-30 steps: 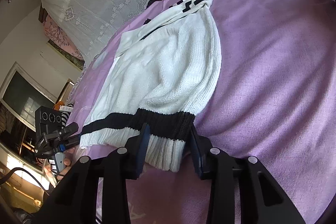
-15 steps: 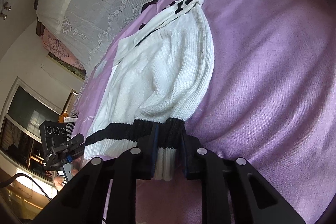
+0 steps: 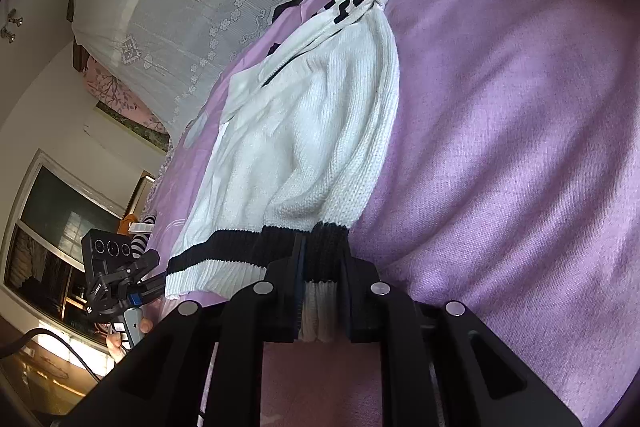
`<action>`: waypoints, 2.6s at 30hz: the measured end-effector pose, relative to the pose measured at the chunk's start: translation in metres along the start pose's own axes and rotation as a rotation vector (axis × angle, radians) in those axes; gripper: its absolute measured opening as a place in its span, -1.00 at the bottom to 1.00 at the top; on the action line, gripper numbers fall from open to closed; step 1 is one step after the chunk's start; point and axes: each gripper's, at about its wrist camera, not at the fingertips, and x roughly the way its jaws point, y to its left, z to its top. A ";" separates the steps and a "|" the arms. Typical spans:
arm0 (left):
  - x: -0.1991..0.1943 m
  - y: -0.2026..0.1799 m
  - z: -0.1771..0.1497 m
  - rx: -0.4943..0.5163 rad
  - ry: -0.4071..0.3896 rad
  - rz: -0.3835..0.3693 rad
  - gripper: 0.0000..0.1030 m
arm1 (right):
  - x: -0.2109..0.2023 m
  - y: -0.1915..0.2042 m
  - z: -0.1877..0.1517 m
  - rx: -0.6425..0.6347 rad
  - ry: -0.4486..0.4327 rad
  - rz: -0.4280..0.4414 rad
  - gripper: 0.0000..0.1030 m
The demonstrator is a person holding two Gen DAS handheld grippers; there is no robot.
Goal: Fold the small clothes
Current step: 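Grasp the black-striped hem with the right tool while the left tool grasps it too, then lift the hem with both tools, fold it over toward the collar, release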
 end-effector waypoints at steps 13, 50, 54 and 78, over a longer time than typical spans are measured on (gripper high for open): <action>-0.001 0.001 0.002 0.021 0.036 -0.028 0.13 | -0.007 0.009 0.000 -0.045 -0.040 -0.031 -0.71; 0.029 -0.006 0.144 0.045 -0.116 0.045 -0.70 | 0.022 0.050 0.126 -0.070 -0.169 0.010 -0.73; 0.036 -0.014 0.176 0.076 -0.148 0.080 -0.70 | 0.038 0.054 0.155 -0.063 -0.186 -0.009 -0.73; 0.073 0.007 0.308 0.112 -0.263 0.287 -0.69 | 0.130 0.050 0.298 -0.008 -0.271 -0.053 -0.73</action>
